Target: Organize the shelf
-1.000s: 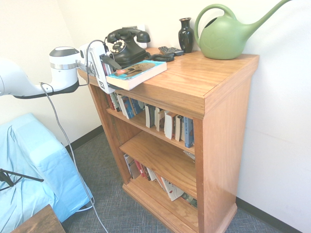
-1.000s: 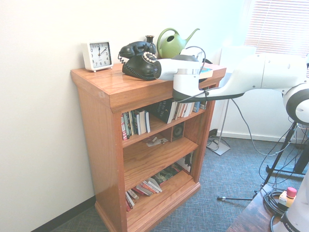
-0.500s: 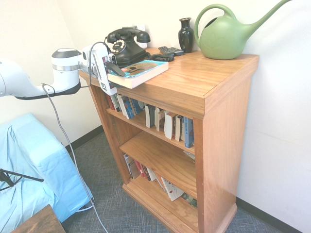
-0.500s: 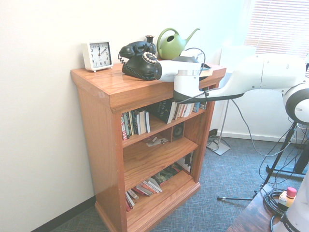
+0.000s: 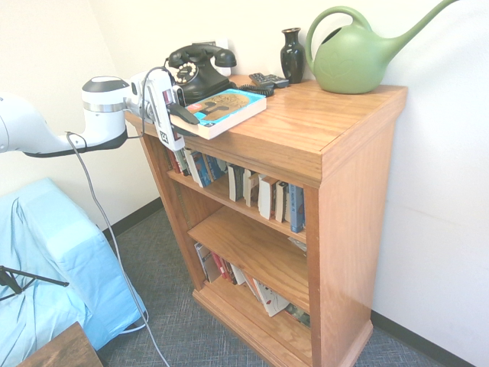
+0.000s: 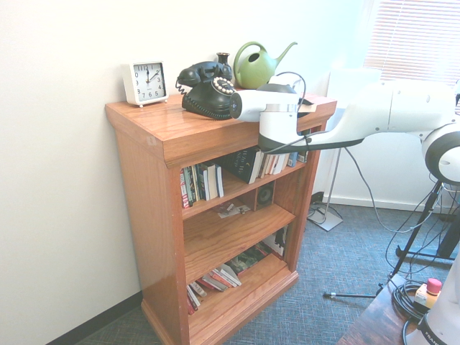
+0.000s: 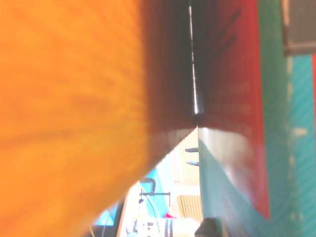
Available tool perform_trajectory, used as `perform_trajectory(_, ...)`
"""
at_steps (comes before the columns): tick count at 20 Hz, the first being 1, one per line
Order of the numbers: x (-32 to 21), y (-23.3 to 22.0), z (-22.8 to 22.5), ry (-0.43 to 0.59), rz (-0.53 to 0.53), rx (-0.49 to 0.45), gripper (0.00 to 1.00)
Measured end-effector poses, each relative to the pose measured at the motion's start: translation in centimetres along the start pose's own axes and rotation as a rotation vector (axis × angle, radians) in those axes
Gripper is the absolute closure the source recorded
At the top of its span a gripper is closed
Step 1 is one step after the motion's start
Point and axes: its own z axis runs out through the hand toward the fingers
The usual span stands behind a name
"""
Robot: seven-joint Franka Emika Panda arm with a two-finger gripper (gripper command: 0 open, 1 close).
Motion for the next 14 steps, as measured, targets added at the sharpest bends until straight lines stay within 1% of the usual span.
perform_trajectory(5,0.8,2.6,0.7,-0.043,0.045,0.041,1.00)
perform_trajectory(9,0.9,6.2,0.9,-0.092,0.113,0.110,1.00)
perform_trajectory(11,0.6,8.5,1.0,-0.131,0.141,0.169,1.00)
perform_trajectory(14,-0.3,12.7,1.1,-0.199,0.182,0.290,1.00)
